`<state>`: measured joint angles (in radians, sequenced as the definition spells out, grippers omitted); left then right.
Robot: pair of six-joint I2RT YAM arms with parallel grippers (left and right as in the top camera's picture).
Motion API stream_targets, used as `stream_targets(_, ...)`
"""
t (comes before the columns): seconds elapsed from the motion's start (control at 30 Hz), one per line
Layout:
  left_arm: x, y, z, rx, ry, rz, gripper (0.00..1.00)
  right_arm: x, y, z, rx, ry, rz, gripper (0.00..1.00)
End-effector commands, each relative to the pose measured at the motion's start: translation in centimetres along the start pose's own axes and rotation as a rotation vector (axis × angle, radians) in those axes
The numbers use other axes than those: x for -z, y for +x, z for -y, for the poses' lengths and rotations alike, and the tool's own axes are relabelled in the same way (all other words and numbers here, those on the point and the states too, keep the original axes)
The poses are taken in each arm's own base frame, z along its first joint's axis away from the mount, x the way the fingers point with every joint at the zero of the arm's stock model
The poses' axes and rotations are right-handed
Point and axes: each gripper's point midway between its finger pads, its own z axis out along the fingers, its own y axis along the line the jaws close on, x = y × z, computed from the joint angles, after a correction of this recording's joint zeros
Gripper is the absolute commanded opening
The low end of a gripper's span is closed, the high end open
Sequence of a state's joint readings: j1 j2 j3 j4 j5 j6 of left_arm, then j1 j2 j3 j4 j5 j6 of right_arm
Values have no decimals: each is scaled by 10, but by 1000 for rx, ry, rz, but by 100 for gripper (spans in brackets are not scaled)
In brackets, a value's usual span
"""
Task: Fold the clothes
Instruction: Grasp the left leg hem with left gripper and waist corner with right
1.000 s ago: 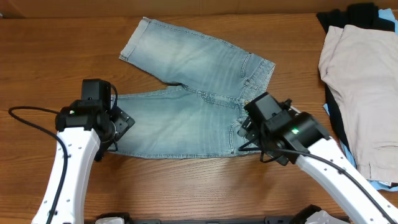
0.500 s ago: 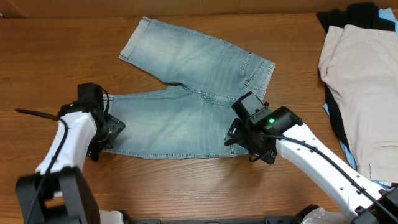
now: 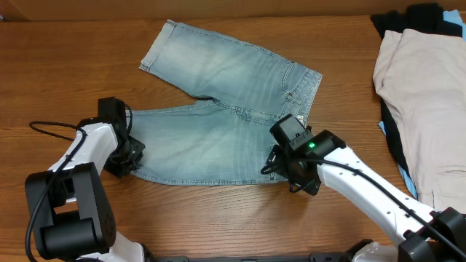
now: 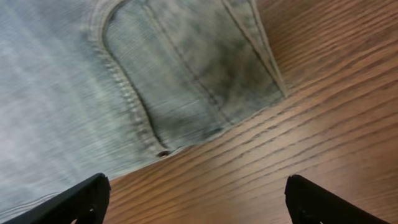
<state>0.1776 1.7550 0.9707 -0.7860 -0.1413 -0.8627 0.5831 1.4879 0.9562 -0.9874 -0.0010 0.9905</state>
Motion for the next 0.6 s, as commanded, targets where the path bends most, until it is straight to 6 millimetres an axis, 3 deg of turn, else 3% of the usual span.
stream_targets(0.0,-17,3,-11,8,-60,-21,4,-17,3,5,6,-5,3,91)
stream_targets(0.23,-17,3,-11,8,-60,-22,4,-37,-17,30,-80,37,89,81)
stream_targets(0.4,-17,6,-14,6,-71,-32,10,-49,-33,36,-151,-7,120,58)
stream_targets(0.57,-17,5,-11,7,-60,-32,4,-49,-35,34,-150,-17,130,32)
